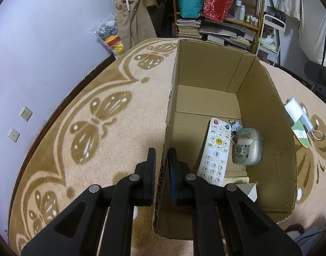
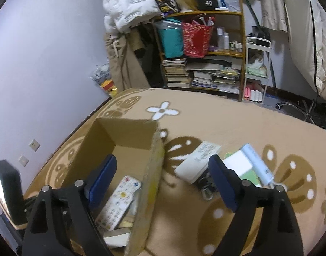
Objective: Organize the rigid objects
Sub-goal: 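Move the open right tool back over the light-blue power bank, then grasp the light-blue power bank with the right tool and lift it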
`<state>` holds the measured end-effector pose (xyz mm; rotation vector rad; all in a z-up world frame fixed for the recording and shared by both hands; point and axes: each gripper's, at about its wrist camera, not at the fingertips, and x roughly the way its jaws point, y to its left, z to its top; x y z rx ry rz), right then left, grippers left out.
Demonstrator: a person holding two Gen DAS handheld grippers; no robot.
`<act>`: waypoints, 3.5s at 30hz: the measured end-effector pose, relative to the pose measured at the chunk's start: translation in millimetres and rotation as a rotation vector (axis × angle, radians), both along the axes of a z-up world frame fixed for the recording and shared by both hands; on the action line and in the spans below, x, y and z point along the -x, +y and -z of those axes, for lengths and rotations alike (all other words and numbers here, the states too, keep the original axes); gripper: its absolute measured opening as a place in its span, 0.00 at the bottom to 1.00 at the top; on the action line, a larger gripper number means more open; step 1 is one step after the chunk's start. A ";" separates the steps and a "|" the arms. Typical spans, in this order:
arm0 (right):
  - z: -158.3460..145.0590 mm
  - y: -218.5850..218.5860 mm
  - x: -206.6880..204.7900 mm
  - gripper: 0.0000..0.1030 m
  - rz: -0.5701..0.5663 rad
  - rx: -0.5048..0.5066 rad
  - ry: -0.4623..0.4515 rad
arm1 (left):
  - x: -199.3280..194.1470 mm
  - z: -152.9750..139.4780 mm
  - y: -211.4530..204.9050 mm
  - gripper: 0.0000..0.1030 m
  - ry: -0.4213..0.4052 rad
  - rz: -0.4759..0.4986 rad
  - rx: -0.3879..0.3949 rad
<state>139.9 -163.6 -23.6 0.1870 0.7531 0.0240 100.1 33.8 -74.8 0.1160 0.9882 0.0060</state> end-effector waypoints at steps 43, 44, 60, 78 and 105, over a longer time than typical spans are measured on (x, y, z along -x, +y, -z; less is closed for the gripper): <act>111.9 -179.9 -48.1 0.67 0.288 -0.079 0.218 | -4.0 10.2 -5.3 0.11 0.005 -0.003 -0.064; 114.2 -179.5 -48.4 0.64 0.287 -0.078 0.226 | -3.9 10.3 -5.6 0.11 0.005 -0.003 -0.064; 133.8 -184.4 -50.7 0.51 0.280 -0.055 0.288 | -4.3 10.8 -6.1 0.11 0.007 -0.002 -0.066; 133.9 -162.6 -52.7 0.28 0.343 0.112 0.263 | -4.4 11.1 -6.4 0.12 0.006 -0.001 -0.065; 11.3 -62.0 -48.2 0.28 0.033 -0.070 -0.006 | -4.4 11.9 -7.3 0.12 0.004 0.002 -0.076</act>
